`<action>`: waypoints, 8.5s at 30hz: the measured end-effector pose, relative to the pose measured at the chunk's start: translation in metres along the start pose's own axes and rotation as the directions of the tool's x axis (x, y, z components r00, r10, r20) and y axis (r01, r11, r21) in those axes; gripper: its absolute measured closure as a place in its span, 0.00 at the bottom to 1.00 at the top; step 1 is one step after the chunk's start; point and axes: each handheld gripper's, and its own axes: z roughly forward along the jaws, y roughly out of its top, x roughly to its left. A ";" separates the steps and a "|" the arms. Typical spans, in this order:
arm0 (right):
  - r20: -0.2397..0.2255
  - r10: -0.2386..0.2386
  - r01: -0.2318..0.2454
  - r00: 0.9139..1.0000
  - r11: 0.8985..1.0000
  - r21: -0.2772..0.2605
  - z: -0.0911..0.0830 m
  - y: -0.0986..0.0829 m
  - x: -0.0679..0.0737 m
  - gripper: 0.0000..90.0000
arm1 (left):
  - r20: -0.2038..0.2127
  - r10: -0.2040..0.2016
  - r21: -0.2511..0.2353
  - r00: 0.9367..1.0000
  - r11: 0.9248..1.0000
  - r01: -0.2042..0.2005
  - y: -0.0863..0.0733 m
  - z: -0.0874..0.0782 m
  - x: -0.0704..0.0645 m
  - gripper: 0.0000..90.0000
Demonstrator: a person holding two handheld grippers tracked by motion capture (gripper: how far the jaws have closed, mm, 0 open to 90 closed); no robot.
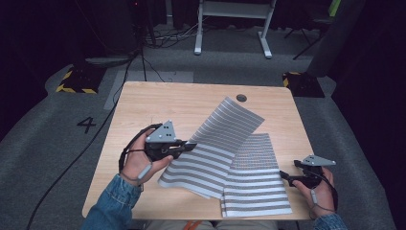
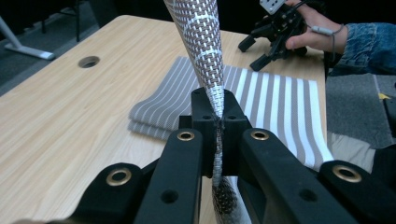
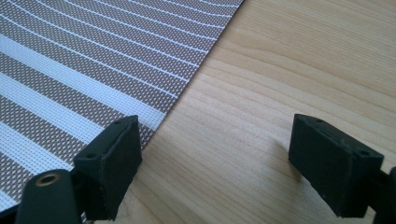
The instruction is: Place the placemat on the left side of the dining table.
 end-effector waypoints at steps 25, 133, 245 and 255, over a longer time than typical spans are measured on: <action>0.023 0.017 -0.017 1.000 1.000 0.001 0.000 0.000 0.003 0.20 | 0.030 -0.123 0.160 0.992 0.980 0.117 -0.063 -0.022 0.067 0.98; 0.027 0.022 -0.022 0.999 1.000 -0.001 0.000 0.000 0.003 0.20 | -0.074 -0.156 -0.001 0.985 0.988 0.156 -0.152 -0.063 -0.025 0.95; 0.025 0.024 -0.024 0.999 1.000 -0.001 0.000 0.001 0.003 0.21 | -0.443 -0.271 0.158 0.855 0.915 0.372 -0.099 0.152 -0.013 0.73; 0.025 0.022 -0.022 0.999 1.000 -0.001 0.001 0.001 0.002 0.21 | -0.353 -0.345 0.105 0.870 0.909 0.403 -0.104 0.133 0.006 0.97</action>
